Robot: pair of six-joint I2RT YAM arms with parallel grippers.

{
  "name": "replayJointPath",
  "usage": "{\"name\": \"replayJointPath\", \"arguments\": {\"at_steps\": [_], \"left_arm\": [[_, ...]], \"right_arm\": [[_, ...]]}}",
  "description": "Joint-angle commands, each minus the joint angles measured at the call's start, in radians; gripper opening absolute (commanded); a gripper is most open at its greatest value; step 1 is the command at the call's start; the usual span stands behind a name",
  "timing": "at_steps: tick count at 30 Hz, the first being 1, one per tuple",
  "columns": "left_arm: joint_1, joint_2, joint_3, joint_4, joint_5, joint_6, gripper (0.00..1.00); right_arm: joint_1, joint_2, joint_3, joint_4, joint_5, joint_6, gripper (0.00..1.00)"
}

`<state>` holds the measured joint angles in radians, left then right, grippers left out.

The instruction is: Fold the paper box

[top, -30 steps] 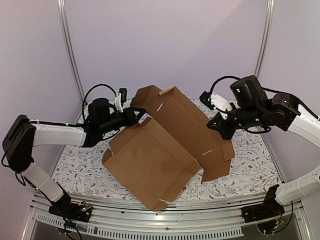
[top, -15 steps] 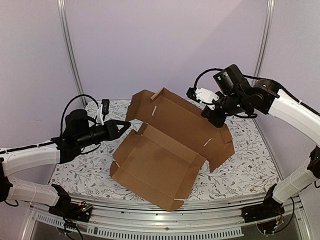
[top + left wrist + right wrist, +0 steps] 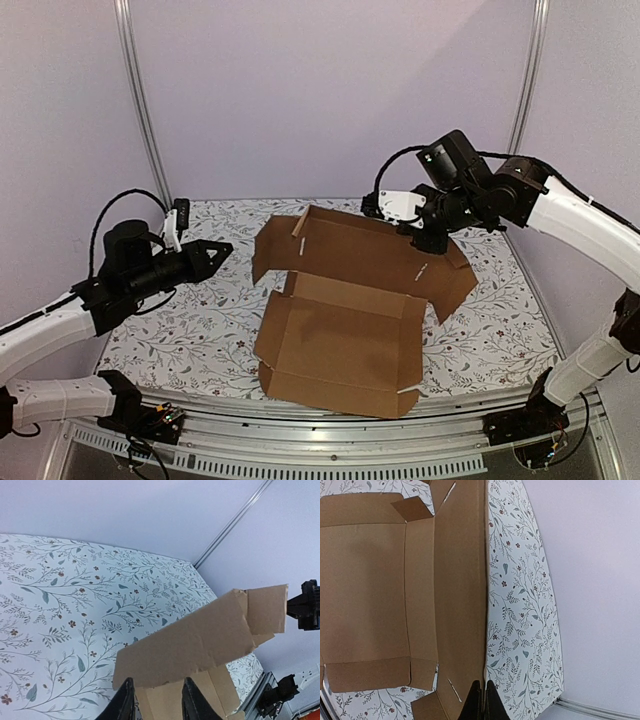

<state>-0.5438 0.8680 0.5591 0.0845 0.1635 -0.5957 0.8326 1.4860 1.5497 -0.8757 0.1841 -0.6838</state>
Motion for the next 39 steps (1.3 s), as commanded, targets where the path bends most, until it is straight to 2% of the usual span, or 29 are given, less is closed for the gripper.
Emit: {"name": "replayJointPath", "arguments": {"at_steps": [1,3,8,14,27,39], "left_arm": [[0.081,0.103,-0.025,0.057,0.041,0.027,0.3],[0.105,0.179,-0.014,0.141,0.097,0.015,0.29],[0.114,0.382,0.068,0.223,0.193,0.011,0.25],[0.112,0.497,0.12,0.306,0.33,-0.045,0.22],[0.044,0.463,0.113,0.283,0.408,-0.077,0.22],[-0.037,0.438,0.103,0.227,0.369,-0.056,0.21]], "right_arm": [[0.017,-0.028,-0.008,0.013,-0.032,-0.123,0.0],[0.022,-0.03,-0.008,0.01,-0.043,-0.135,0.0],[0.035,-0.031,-0.007,-0.001,-0.083,-0.14,0.0],[0.033,-0.013,0.033,-0.028,-0.078,-0.097,0.0],[0.034,0.058,0.098,-0.039,-0.011,-0.049,0.0],[0.034,0.072,0.099,-0.032,0.008,0.011,0.0]]}}
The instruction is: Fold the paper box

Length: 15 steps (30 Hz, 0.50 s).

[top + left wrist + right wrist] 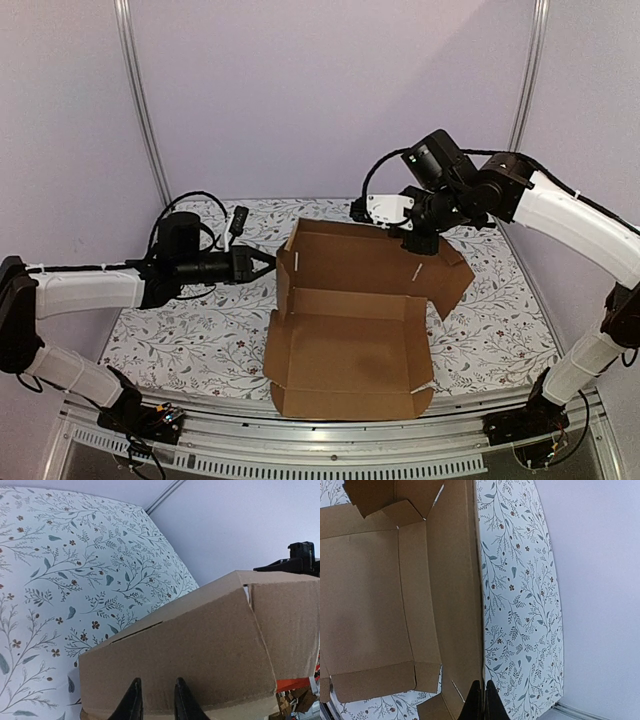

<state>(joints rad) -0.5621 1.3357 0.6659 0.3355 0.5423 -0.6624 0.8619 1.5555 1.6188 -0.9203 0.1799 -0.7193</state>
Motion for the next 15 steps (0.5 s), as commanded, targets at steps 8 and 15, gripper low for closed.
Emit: {"name": "replayJointPath", "arguments": {"at_steps": [8,15], "left_arm": [[-0.039,-0.048,-0.039,-0.028,-0.03,0.016,0.21],[-0.043,-0.058,-0.086,-0.017,-0.028,0.026,0.21]], "right_arm": [[0.015,-0.005,-0.034,0.028,-0.007,0.077,0.0],[0.055,-0.038,-0.166,0.107,0.028,0.042,0.0]]}}
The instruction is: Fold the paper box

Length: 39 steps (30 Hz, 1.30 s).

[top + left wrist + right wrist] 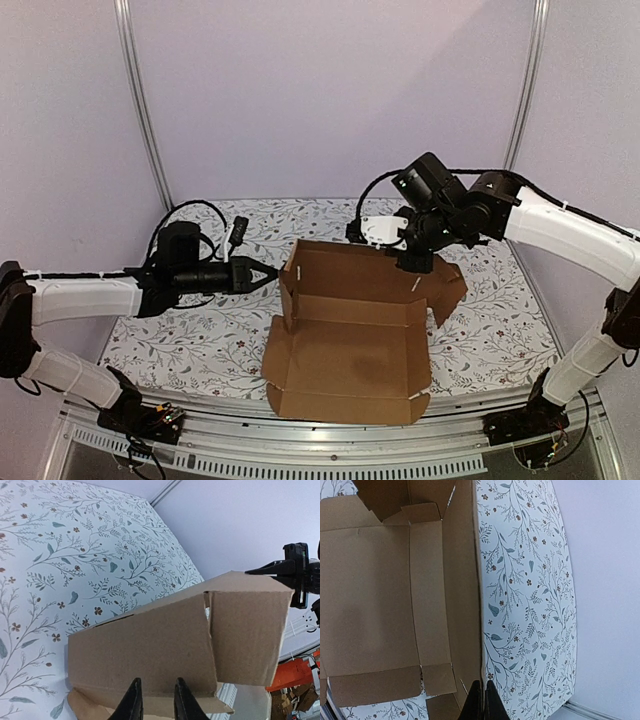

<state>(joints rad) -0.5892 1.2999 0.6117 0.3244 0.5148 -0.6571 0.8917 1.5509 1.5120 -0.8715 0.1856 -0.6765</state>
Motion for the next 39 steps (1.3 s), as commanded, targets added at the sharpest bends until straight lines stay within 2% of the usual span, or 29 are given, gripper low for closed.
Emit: {"name": "replayJointPath", "arguments": {"at_steps": [1,16,27,39], "left_arm": [[-0.015,-0.022,-0.037,-0.002,0.003,0.022,0.21],[-0.038,-0.019,-0.095,0.056,0.047,0.028,0.23],[-0.044,-0.019,-0.126,0.088,0.082,0.055,0.25],[-0.046,-0.021,-0.17,0.119,0.123,0.077,0.32]], "right_arm": [[0.027,-0.038,-0.07,0.063,0.025,-0.004,0.0],[0.082,-0.074,-0.194,0.166,0.099,-0.058,0.0],[0.169,-0.088,-0.308,0.297,0.257,-0.142,0.0],[0.209,-0.102,-0.368,0.363,0.303,-0.174,0.0]]}}
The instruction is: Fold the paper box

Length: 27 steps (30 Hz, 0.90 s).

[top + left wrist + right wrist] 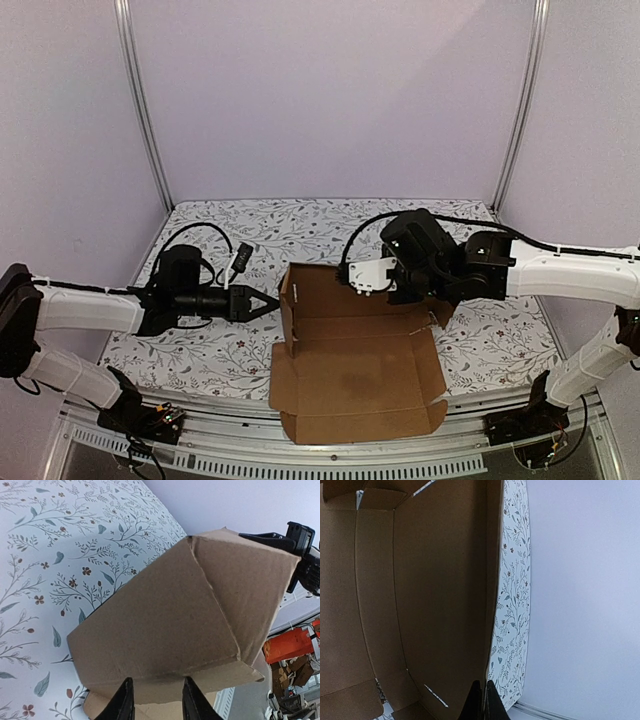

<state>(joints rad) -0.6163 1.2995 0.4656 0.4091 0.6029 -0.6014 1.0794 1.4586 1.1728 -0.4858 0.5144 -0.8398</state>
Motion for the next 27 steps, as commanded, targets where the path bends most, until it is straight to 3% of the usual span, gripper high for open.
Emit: {"name": "replayJointPath", "arguments": {"at_steps": [1,11,22,27], "left_arm": [[-0.019,-0.022,-0.028,0.04,0.037,0.021,0.33],[-0.017,-0.041,-0.064,0.072,0.053,0.024,0.37],[-0.004,-0.046,-0.122,0.24,0.128,-0.024,0.38],[0.005,-0.092,-0.142,0.234,0.08,-0.024,0.37]], "right_arm": [[0.021,-0.013,-0.027,-0.025,-0.03,-0.01,0.0],[0.021,-0.057,-0.026,-0.041,-0.083,-0.019,0.0],[0.021,-0.081,-0.035,-0.05,-0.105,-0.015,0.0],[0.021,-0.084,-0.035,-0.057,-0.096,-0.008,0.0]]}}
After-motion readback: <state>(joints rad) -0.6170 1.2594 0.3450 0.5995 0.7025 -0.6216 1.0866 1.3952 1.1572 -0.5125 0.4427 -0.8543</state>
